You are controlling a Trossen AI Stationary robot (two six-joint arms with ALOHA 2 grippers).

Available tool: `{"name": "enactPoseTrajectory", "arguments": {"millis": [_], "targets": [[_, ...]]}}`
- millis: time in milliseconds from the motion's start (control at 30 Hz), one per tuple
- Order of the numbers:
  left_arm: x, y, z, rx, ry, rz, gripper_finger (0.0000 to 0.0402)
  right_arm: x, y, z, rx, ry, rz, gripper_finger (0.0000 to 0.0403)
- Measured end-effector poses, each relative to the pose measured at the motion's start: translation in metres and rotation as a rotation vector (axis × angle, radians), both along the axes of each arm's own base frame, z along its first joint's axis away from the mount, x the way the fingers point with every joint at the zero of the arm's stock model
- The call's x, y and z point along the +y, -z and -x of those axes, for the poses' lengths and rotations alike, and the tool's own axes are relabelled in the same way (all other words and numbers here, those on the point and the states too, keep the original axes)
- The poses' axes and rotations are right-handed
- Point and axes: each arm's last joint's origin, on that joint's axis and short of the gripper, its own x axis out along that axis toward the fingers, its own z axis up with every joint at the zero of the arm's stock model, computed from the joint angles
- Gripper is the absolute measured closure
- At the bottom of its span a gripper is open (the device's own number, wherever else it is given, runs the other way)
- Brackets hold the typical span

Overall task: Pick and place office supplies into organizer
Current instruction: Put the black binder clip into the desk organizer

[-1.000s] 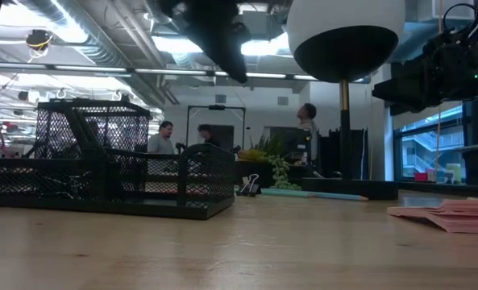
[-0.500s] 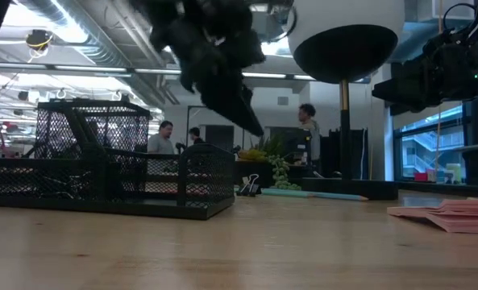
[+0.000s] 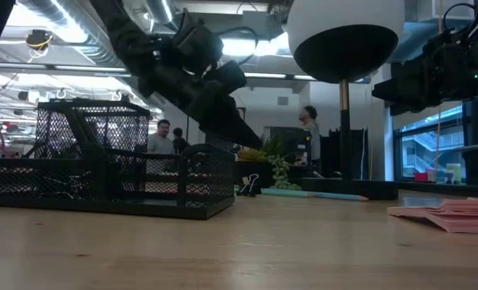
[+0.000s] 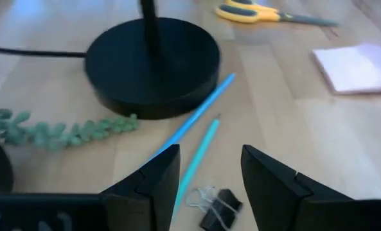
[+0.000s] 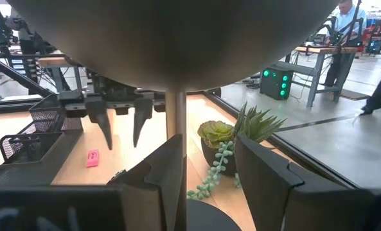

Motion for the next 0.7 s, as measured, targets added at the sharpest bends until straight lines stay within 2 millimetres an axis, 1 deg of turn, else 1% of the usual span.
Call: {"name": "enactPoseTrajectory", "arguments": {"millis": [100, 233, 367, 500, 600, 700], "targets": [[0.003, 0.008, -0.001, -0.006, -0.024, 0.025, 0.0242, 0.0, 0.0, 0.0, 0.0, 0.0, 0.0, 0.0258], [0.003, 0.021, -0.006, -0.022, 0.004, 0.052, 0.0242, 0.0, 0.0, 0.0, 0.0, 0.0, 0.0, 0.0258], [0.004, 0.038, -0.008, 0.003, -0.002, 0.083, 0.0242, 0.0, 0.0, 0.0, 0.0, 0.0, -0.001, 0.0258], [0.008, 0.049, -0.008, 0.029, -0.018, 0.098, 0.0242, 0.0, 0.0, 0.0, 0.0, 0.0, -0.001, 0.0258], [0.01, 0.054, -0.008, 0.04, -0.024, 0.12, 0.0242, 0.0, 0.0, 0.0, 0.0, 0.0, 0.0, 0.0258], [0.009, 0.055, -0.008, 0.041, 0.011, 0.148, 0.0242, 0.0, 0.0, 0.0, 0.0, 0.0, 0.0, 0.0258]]}}
